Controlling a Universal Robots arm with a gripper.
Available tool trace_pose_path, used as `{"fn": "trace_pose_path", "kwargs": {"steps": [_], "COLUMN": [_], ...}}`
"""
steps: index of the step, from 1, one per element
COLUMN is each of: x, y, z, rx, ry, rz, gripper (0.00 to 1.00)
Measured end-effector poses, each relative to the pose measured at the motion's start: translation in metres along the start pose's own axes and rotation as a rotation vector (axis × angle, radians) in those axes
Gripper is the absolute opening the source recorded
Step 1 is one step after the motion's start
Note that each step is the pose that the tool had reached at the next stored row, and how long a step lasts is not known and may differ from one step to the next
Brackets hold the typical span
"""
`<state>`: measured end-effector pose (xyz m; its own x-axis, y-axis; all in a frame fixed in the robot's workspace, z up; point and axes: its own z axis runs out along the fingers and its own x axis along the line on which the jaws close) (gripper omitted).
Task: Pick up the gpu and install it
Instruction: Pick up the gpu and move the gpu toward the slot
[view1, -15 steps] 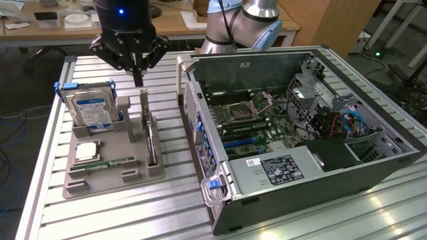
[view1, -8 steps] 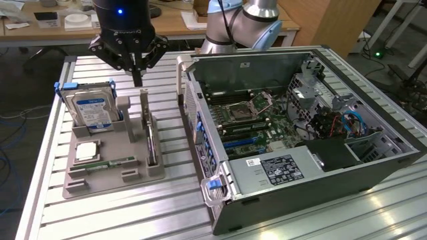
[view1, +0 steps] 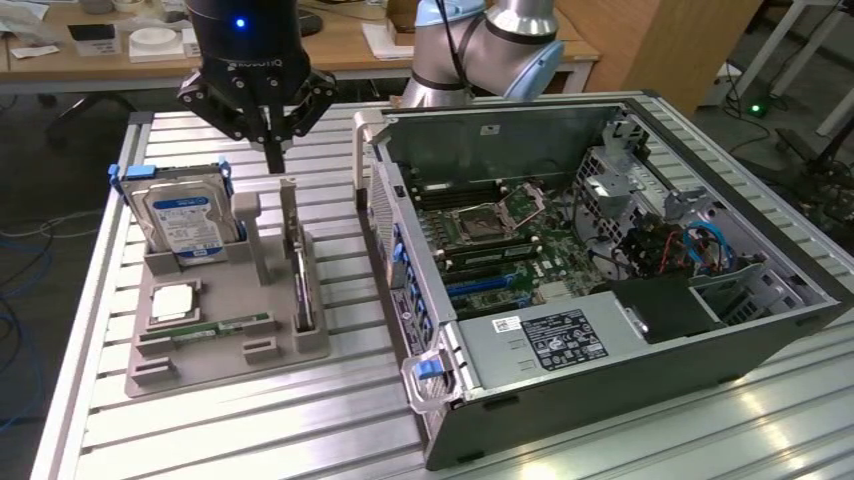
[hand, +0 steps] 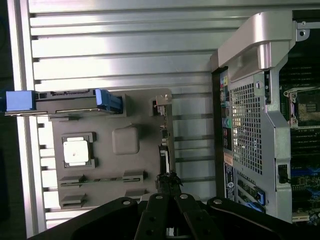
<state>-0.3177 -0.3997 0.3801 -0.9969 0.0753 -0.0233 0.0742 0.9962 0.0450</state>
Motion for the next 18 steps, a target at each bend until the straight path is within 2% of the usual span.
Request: {"fn": "trace_pose_path", "kwargs": {"steps": [4,6,7,9,10,12,14,15,18], "x": [0.0000,0.0000,0.0000,0.0000,0.0000,0.0007,0.0008,0.0009,0.0009], "y": [0.0000,0.0000,0.0000,0.0000,0.0000,-0.0001,-0.0003,-0.0005,-0.0012], "z": [0.0000,0.0000,0.0000,0.0001,0.0000,0.0002,0.0011,0.0018,0.0051], "rx": [0.0000,0.0000,0.0000,-0.0001,-0.0001,-0.0001,-0.0005,-0.0008,0.0023], "ry": [0.0000,0.0000,0.0000,-0.0001,0.0000,-0.0001,0.0011,0.0015,0.0019], "rz": [0.000,0.000,0.000,0.000,0.000,-0.003,-0.024,-0.035,-0.042], "gripper": [0.16,0.29,0.29,0.41,0.41,0.53,0.53,0.59,0.59]}}
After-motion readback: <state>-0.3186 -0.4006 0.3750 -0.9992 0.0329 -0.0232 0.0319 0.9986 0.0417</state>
